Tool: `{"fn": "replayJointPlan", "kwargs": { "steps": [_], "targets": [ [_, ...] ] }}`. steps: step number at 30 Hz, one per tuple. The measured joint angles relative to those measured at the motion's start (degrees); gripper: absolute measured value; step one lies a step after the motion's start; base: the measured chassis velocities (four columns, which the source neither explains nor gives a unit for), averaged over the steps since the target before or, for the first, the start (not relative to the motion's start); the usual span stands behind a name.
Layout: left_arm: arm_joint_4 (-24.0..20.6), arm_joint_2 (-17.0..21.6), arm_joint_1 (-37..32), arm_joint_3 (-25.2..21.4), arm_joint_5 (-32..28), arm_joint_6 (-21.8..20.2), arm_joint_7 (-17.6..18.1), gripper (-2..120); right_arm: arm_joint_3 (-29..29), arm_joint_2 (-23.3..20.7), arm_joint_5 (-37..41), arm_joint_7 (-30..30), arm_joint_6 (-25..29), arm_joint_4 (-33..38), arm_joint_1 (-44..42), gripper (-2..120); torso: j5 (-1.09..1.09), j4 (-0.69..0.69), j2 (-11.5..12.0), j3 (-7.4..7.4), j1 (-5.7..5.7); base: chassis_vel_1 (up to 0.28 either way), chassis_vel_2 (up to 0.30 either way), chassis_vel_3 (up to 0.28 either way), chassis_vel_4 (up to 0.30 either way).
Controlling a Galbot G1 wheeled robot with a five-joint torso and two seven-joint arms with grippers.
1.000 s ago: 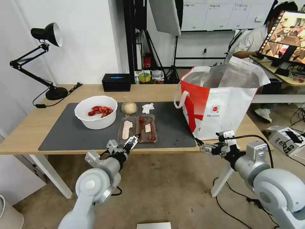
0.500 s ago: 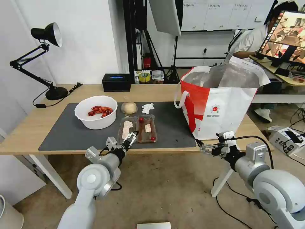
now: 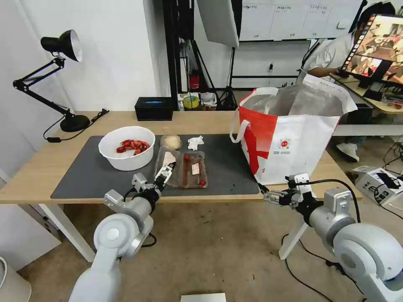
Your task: Pick up the trash from the table and place it into the takeout bag.
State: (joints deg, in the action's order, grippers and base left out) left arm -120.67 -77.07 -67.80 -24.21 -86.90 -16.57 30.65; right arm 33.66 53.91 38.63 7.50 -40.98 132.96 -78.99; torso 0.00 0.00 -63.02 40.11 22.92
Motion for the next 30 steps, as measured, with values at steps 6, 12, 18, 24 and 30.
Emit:
{"fn": "replayJointPlan", "kwargs": {
  "steps": [6, 12, 18, 24, 30],
  "targets": [
    [-1.02, -0.29, 0.05, 0.33, -0.34, 0.92, -2.50, 100, 0.26, -0.34, 0.01, 0.00, 0.00, 0.12, -0.14, 100, 0.00, 0.00, 0.00, 0.00, 0.00, 0.000, 0.000, 0.000, 0.000],
    [-1.20, -0.59, 0.59, 1.15, -0.41, 1.42, -4.24, 100, 0.47, -0.61, 0.05, 0.00, -0.01, 0.32, -0.35, 100, 0.00, 0.00, 0.00, 0.00, 0.00, 0.000, 0.000, 0.000, 0.000],
    [-0.45, -0.79, 2.16, 3.15, -0.37, 1.44, -4.86, 100, 0.84, -0.67, 0.07, 0.00, -0.02, 0.76, -0.92, 100, 0.00, 0.00, 0.00, 0.00, 0.00, 0.000, 0.000, 0.000, 0.000],
    [2.32, -0.92, 4.45, 7.00, 1.47, 1.19, -4.76, 100, 1.78, -0.70, 0.12, 0.00, -0.03, 1.53, -2.19, 100, 0.00, 0.00, 0.00, 0.00, 0.00, 0.000, 0.000, 0.000, 0.000],
    [3.89, -0.02, 5.77, 9.62, 8.08, 0.87, -5.84, 100, 2.08, -0.35, 0.11, 0.00, -0.03, 1.91, -2.95, 100, 0.00, 0.00, 0.00, 0.00, 0.01, 0.000, 0.000, 0.000, 0.000]
  ]
}}
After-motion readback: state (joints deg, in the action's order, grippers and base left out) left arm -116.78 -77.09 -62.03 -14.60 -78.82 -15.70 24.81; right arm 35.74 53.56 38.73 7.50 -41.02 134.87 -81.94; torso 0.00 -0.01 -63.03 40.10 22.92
